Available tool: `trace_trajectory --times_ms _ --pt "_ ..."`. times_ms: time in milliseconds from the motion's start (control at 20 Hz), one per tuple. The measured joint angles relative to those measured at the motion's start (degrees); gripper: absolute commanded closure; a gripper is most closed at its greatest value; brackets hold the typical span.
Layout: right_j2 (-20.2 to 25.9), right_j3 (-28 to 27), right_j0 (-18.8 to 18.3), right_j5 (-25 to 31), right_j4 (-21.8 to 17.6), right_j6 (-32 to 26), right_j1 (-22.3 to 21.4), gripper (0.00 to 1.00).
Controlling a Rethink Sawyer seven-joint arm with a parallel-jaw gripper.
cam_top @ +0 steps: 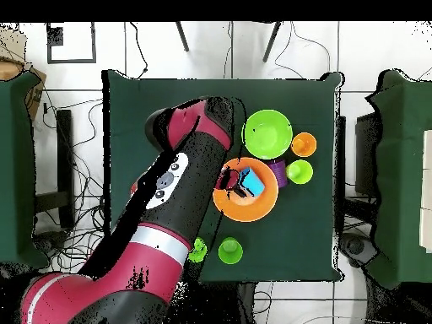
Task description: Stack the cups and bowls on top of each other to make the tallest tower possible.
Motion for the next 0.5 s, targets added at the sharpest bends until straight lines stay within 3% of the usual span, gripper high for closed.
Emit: trace_trajectory --times_ms 500 --pt "1.1 -0.9 -0.8 -2.6 0.5 0.0 1.3 0.0"
